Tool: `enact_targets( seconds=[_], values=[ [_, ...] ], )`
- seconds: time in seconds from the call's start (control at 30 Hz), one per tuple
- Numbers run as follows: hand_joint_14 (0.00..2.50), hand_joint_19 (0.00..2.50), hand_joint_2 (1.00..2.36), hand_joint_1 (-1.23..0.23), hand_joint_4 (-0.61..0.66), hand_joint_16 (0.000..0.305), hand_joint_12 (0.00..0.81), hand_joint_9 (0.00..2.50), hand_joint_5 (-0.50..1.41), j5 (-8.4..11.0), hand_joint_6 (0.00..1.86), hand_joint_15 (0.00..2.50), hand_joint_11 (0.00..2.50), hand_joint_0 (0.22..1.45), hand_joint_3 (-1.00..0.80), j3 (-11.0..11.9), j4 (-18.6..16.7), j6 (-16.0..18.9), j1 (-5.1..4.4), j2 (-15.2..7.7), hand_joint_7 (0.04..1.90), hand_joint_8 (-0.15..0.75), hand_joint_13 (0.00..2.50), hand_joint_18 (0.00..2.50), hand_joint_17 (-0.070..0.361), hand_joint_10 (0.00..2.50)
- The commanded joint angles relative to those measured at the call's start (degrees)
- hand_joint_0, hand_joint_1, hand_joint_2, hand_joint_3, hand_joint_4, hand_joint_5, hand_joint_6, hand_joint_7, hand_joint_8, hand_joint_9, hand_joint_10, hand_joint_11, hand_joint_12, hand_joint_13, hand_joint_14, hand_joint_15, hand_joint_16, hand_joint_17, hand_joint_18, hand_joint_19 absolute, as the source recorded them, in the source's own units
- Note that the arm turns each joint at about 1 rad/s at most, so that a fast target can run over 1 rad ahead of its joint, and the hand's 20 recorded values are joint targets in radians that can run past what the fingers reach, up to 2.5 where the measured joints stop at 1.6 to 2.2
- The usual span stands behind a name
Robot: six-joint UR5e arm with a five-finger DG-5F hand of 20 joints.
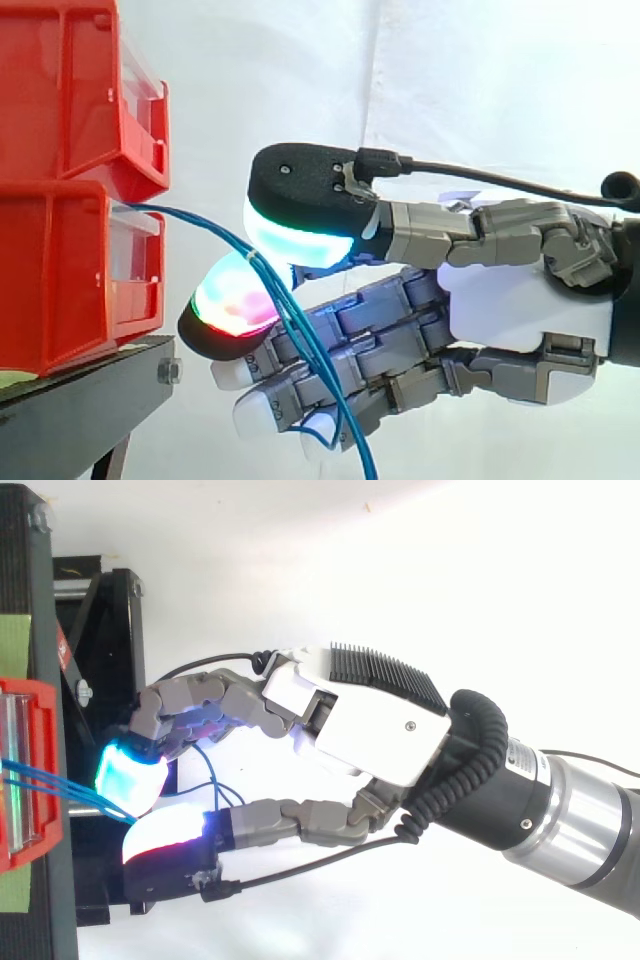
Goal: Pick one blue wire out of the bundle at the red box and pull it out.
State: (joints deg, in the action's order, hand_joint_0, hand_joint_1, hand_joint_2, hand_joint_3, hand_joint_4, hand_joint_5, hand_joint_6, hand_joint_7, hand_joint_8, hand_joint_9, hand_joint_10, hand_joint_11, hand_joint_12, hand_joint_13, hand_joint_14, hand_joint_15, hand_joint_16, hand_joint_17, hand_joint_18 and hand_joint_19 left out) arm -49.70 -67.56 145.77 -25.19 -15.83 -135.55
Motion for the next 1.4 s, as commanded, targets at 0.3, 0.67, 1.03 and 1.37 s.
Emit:
enact_targets(
  seconds=[0.3,0.67,1.03,1.37],
  values=[
    [0.01,0.55,1.0,-0.74,0.31,0.064,0.458,0.72,-0.16,1.44,0.69,0.4,0.41,0.52,-0.48,-0.03,-1.19,-1.27,-0.6,-0.24,1.0,0.382,0.8,0.78,0.143,0.01],
    [0.01,0.54,1.0,-0.73,0.32,0.065,0.466,0.72,-0.15,3.29,0.64,0.4,0.41,0.51,-0.5,-0.03,-1.98,-2.58,-1.22,-0.24,1.06,0.385,0.8,0.78,0.147,0.01],
    [0.01,0.54,1.0,-0.73,0.32,0.065,0.466,0.71,-0.15,4.61,0.61,0.4,0.41,0.51,-0.5,0.06,-5.59,-6.89,-2.09,-0.24,1.1,0.388,0.8,0.77,0.147,0.01],
    [0.01,0.54,1.0,-0.74,0.32,0.064,0.462,0.71,-0.15,7.95,0.61,0.41,0.41,0.52,-0.48,0.41,-8.4,-7.86,-2.36,-2.17,1.12,0.384,0.8,0.76,0.144,0.01]
  ],
)
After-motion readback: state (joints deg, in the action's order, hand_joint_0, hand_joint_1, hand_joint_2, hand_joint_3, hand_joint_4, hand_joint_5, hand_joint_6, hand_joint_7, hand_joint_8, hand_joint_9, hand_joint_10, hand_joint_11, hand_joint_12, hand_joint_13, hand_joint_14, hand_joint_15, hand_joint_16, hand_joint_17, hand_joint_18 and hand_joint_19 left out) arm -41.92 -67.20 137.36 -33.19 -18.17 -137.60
